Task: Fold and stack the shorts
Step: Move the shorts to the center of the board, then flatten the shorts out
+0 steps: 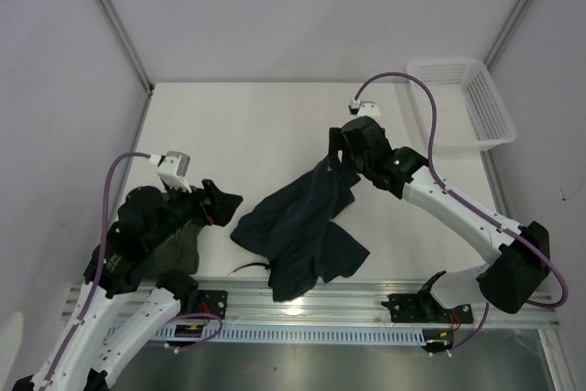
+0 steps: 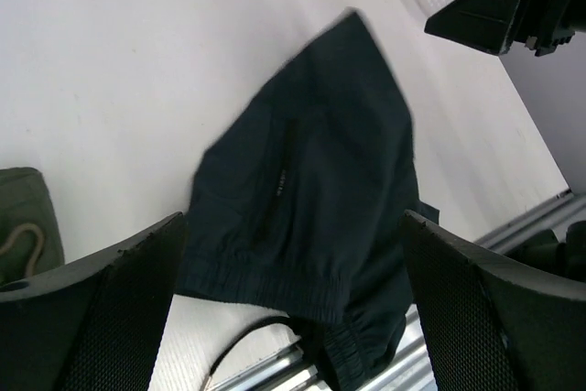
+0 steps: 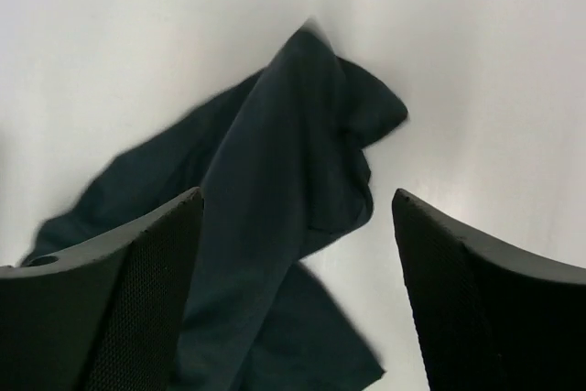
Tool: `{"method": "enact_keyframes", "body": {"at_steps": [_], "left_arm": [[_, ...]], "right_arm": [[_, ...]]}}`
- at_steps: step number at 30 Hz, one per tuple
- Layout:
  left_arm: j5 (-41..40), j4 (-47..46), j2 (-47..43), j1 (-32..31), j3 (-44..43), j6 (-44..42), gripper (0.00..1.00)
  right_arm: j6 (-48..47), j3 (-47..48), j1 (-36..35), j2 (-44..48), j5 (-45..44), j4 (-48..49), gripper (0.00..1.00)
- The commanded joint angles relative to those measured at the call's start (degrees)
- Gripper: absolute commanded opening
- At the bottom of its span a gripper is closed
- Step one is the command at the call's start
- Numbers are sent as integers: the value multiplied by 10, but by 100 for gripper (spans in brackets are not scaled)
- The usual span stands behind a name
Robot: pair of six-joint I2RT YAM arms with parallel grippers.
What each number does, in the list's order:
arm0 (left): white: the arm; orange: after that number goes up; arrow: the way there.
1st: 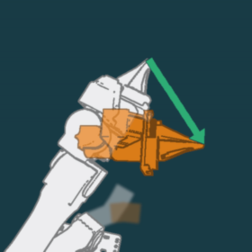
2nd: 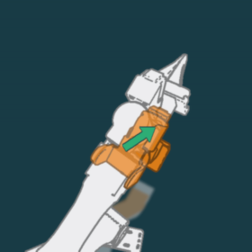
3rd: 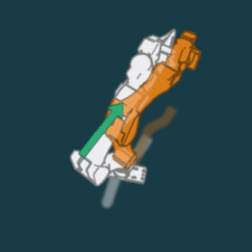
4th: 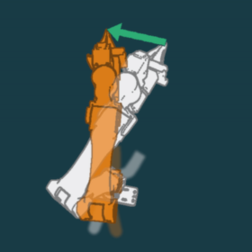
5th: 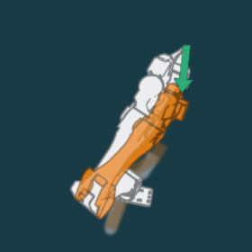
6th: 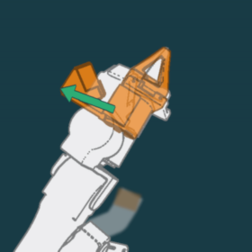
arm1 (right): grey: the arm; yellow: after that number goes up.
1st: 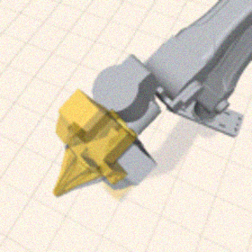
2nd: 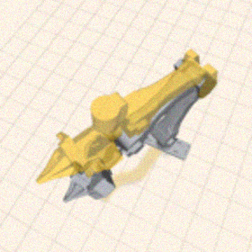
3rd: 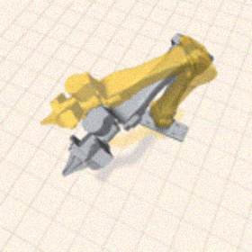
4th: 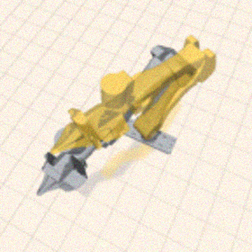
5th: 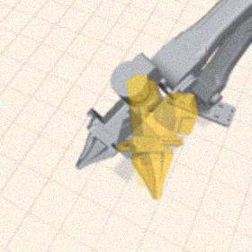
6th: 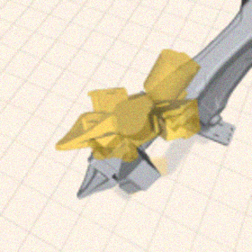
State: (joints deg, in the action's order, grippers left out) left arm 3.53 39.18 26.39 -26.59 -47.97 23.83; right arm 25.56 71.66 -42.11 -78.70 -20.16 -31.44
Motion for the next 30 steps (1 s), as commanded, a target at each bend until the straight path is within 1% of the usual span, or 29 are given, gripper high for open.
{"method": "enact_keyframes", "body": {"at_steps": [1,3,6,7,8,11,12,13,16,18,21,22,23,24,25,27,28,29,30], "left_arm": [[53,-43,12,1,6,10,99],[63,-42,27,-5,12,3,99],[68,-43,43,-16,23,4,99],[64,-44,45,-22,26,6,98],[61,-43,51,-24,31,7,98],[54,-38,72,-25,12,-11,99],[63,-34,78,-25,7,-19,98],[93,-34,89,-27,-6,-26,98],[126,-12,109,-41,-20,-59,96],[117,11,133,-59,-28,-76,95],[82,24,162,-121,-32,-65,91],[67,20,165,-163,-33,-56,91],[36,14,166,-187,-34,-36,91],[23,9,168,-229,-32,-17,91],[8,9,171,-248,-28,-17,91],[-57,5,187,-289,-19,11,92],[-77,1,194,-326,-10,31,92],[-111,-2,201,-340,-3,41,94],[-120,-5,217,-348,15,49,95]], "right_arm": [[-5,-10,1,21,-31,-31,86],[-3,-41,1,45,-6,-27,86],[7,-82,-14,85,74,-2,82],[11,-110,-22,93,118,9,81],[17,-122,-49,101,132,32,81],[35,-147,-98,110,135,60,83],[37,-150,-124,108,129,61,83],[43,-150,-129,101,120,57,84],[53,-165,-119,93,109,53,84],[55,-180,-97,86,129,60,83],[61,-199,-81,89,144,76,83],[63,-202,-74,93,144,80,83],[66,-206,-70,94,145,85,83],[66,-211,-67,100,149,88,83],[66,-213,-65,102,150,89,83],[67,-217,-61,112,145,86,83],[66,-225,-57,116,145,86,83],[67,-230,-54,121,145,86,84],[67,-234,-51,134,145,87,84]]}}
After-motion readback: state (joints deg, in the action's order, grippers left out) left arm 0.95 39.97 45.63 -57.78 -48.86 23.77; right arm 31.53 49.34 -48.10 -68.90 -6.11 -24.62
